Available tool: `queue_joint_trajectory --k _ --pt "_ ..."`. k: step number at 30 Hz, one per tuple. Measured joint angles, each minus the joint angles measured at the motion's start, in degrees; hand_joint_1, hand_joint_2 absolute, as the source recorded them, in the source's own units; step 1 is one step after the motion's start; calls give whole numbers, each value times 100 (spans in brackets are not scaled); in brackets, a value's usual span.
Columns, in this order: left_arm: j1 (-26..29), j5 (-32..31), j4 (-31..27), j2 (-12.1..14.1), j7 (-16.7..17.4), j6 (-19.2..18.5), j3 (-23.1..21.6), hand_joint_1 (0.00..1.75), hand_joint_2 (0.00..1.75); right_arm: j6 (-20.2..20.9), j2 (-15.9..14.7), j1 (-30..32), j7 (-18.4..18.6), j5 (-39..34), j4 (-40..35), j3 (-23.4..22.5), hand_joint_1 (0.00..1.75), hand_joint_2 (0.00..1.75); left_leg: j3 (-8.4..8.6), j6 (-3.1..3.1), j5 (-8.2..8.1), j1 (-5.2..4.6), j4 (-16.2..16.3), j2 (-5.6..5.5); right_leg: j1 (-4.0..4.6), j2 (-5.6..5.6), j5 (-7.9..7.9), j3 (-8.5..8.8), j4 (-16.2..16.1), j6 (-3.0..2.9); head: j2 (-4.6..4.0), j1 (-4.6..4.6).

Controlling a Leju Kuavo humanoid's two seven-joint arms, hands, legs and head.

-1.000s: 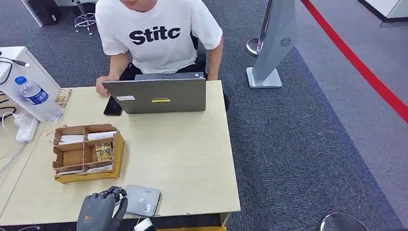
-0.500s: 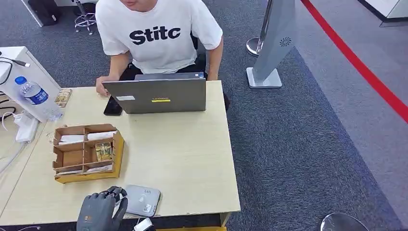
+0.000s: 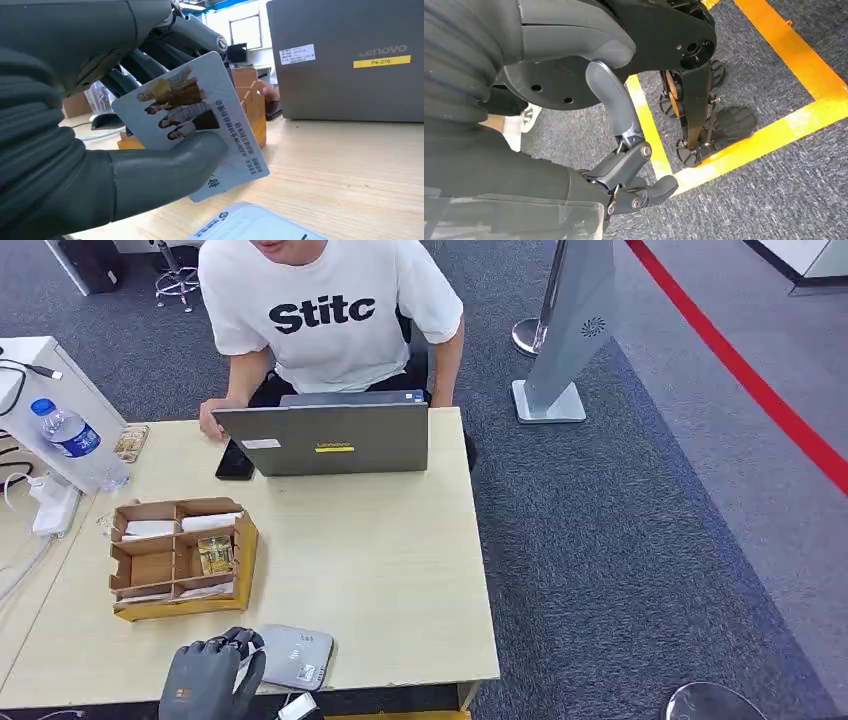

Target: Pass the card to the sensor for recognition and then transmit it.

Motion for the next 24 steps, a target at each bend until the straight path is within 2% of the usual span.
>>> queue_joint_trajectory --k 24 --pt "0 0 0 0 0 0 0 175 175 0 0 0 0 0 0 0 0 175 0 0 0 0 0 0 0 0 0 0 0 0 0 0"
